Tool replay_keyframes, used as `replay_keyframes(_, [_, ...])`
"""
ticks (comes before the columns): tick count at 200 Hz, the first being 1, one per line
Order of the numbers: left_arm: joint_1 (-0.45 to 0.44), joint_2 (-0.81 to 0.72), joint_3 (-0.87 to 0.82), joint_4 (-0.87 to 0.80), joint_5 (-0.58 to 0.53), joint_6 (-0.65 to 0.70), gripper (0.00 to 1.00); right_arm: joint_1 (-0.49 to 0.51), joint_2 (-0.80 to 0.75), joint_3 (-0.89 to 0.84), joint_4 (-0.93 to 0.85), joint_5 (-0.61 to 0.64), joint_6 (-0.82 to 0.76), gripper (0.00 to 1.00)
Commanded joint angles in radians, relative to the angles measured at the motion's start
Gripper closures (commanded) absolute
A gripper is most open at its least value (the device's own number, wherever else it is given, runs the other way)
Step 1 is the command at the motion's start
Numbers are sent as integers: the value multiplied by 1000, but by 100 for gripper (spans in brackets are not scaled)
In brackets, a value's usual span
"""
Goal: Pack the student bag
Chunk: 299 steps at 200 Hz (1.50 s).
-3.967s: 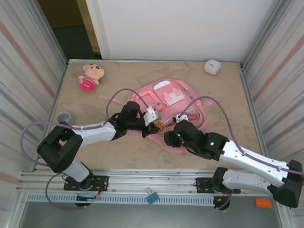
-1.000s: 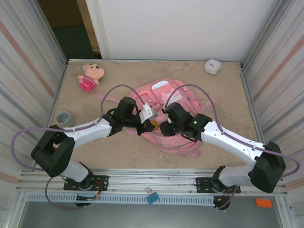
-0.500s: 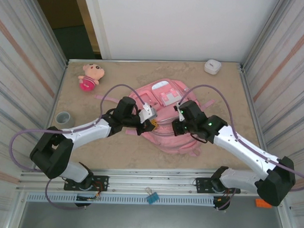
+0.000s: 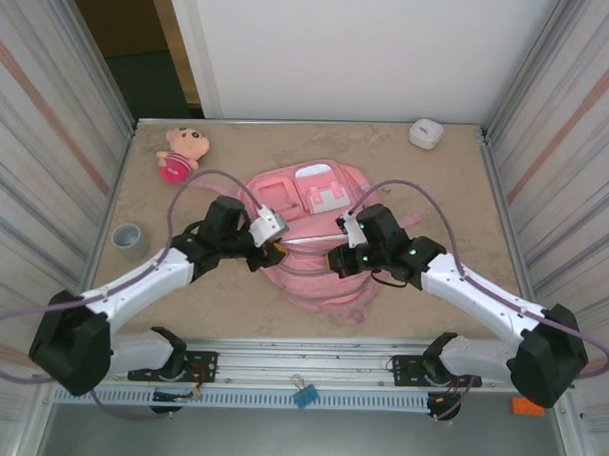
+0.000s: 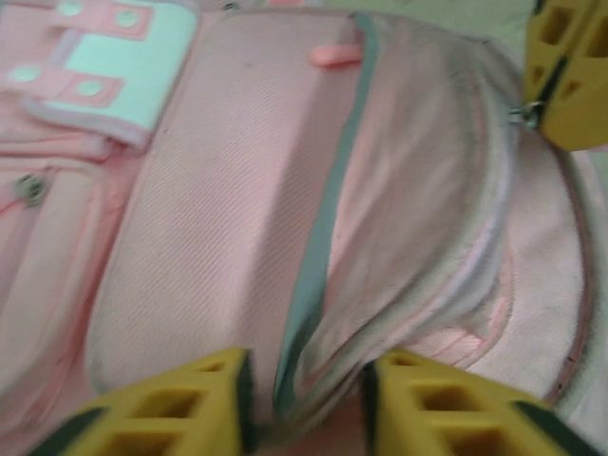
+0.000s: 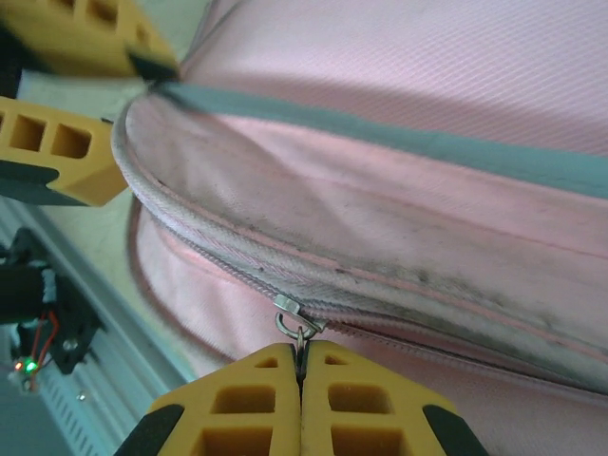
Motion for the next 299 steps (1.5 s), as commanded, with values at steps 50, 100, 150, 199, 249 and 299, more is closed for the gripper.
replay_keyframes(50, [-83, -114, -15, -44, 14, 186, 34, 31, 75, 46, 11, -88, 14, 100])
replay_keyframes(100, [-180, 139, 148, -62, -66, 271, 43, 27, 64, 45, -2, -90, 2, 100])
replay_keyframes(150, [-171, 166, 101, -24, -154, 247, 91, -73, 13, 7, -66, -112, -30, 100])
replay_keyframes(199, [-113, 32, 40, -130, -233, 262, 94, -285, -71, -30, -196, -96, -121, 100])
replay_keyframes(249, [-95, -39, 26, -159, -182, 271, 86, -279, -77, -34, -151, -168, -109, 100])
replay_keyframes(299, [-210, 13, 118, -73, -106, 231, 43, -262, -80, -24, -112, -187, -96, 100])
